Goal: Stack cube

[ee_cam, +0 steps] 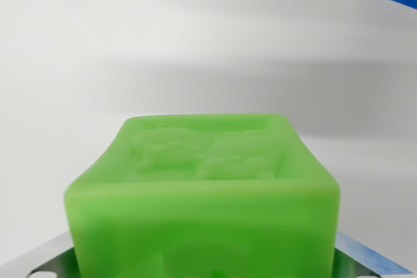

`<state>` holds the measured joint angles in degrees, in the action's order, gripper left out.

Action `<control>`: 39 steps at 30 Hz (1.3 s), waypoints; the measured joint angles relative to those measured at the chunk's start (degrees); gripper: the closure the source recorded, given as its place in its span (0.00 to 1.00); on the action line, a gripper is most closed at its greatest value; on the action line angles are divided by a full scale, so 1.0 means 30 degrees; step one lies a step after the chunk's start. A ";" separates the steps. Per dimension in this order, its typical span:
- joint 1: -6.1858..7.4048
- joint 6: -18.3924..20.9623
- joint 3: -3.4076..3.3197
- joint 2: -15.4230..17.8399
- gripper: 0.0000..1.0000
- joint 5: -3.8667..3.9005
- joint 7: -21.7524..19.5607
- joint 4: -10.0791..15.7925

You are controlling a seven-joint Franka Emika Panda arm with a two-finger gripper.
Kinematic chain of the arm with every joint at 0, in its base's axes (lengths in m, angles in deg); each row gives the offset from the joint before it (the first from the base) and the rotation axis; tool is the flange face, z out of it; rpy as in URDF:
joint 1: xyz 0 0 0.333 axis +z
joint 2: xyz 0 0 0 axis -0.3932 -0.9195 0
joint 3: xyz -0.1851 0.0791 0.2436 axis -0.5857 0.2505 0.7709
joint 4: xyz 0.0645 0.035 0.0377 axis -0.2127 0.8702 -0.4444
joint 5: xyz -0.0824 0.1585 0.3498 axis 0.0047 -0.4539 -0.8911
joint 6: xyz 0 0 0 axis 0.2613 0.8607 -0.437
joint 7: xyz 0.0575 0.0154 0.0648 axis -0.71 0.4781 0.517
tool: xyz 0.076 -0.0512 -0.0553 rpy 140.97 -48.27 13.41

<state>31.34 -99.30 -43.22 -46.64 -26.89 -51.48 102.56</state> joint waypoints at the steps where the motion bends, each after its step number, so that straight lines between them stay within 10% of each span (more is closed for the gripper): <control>1: -0.0040 0.0029 -0.0021 -0.0041 1.00 -0.0003 0.0027 -0.0071; 39: -0.1702 0.1226 -0.0610 -0.1856 1.00 -0.0188 0.0870 -0.3082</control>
<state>26.24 -95.62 -45.05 -52.21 -27.45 -48.87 93.31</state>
